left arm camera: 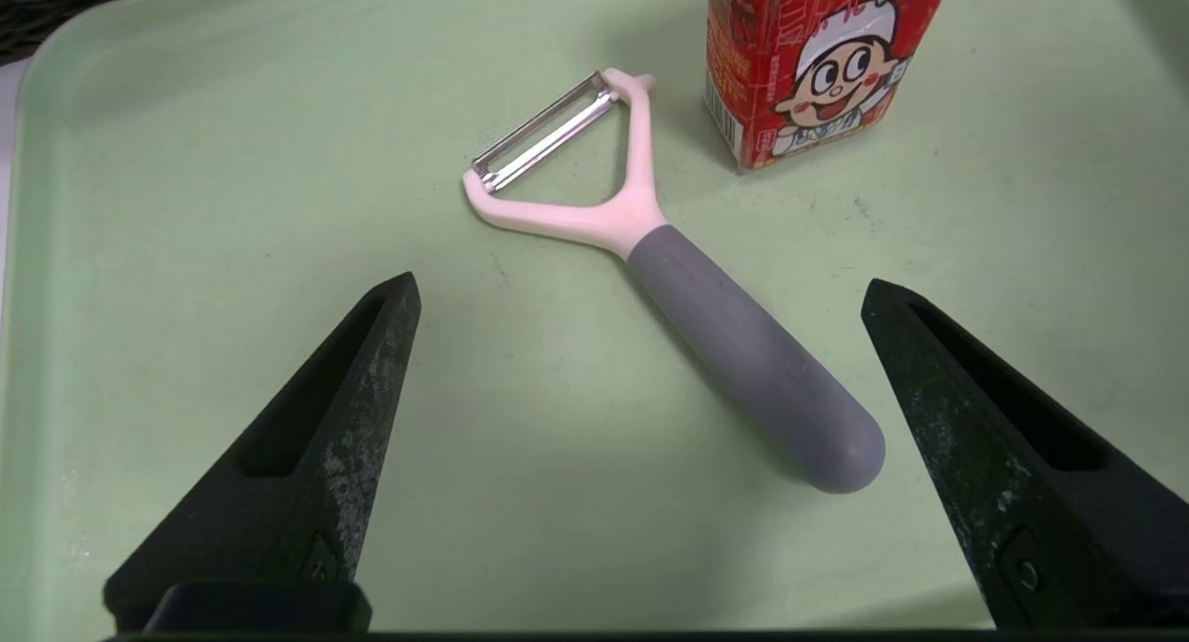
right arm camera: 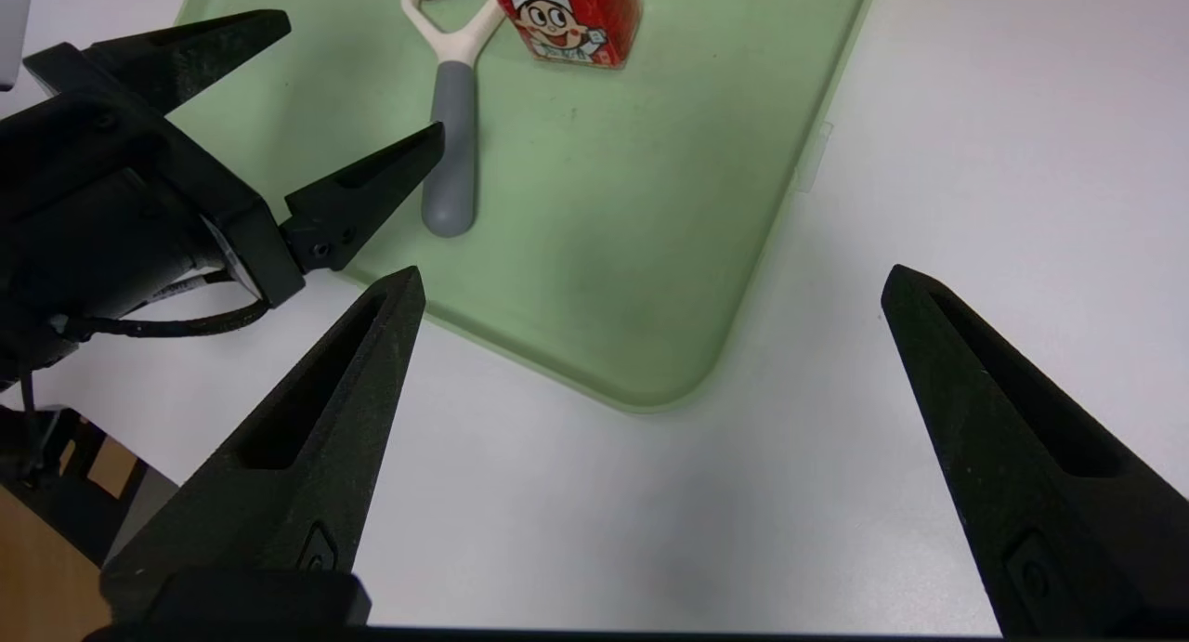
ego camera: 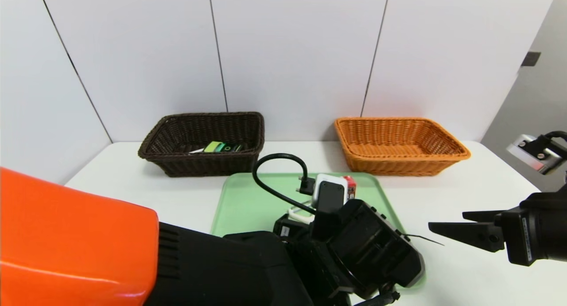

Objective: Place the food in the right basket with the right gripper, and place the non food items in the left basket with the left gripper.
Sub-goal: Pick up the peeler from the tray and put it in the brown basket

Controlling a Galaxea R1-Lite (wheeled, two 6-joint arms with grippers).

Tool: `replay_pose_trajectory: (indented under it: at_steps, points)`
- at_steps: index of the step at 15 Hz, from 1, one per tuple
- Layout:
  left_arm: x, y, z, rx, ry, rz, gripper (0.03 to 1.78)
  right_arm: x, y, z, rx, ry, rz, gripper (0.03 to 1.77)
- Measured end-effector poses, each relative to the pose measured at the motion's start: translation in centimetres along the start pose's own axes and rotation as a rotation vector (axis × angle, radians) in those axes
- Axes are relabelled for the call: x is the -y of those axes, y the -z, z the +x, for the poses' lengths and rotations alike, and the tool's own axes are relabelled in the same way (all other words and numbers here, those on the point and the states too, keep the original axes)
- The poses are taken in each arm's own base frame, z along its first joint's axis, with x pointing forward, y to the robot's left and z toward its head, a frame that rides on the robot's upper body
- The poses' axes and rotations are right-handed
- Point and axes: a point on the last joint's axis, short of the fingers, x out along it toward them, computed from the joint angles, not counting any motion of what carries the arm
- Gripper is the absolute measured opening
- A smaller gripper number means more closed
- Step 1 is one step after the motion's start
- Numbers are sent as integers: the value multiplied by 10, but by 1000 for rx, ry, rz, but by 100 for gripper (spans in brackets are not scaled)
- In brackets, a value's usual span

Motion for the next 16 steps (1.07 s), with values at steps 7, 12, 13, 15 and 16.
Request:
replay_pose_trajectory:
  at_steps: [7, 12, 13, 15, 16]
  points:
    - [15, -7, 6, -23, -86, -98, 169, 1, 2, 2, -10, 1, 4, 170]
    - [29, -3, 4, -51, -90, -134, 169, 1, 3, 3, -15, 0, 5, 170]
    - [30, -1, 6, -54, -92, -140, 169, 1, 3, 3, -15, -1, 4, 170]
    - [32, 3, 8, -61, -94, -145, 169, 1, 3, 3, -16, -1, 5, 170]
    - [32, 4, 9, -64, -95, -145, 169, 1, 3, 3, -16, -2, 4, 170]
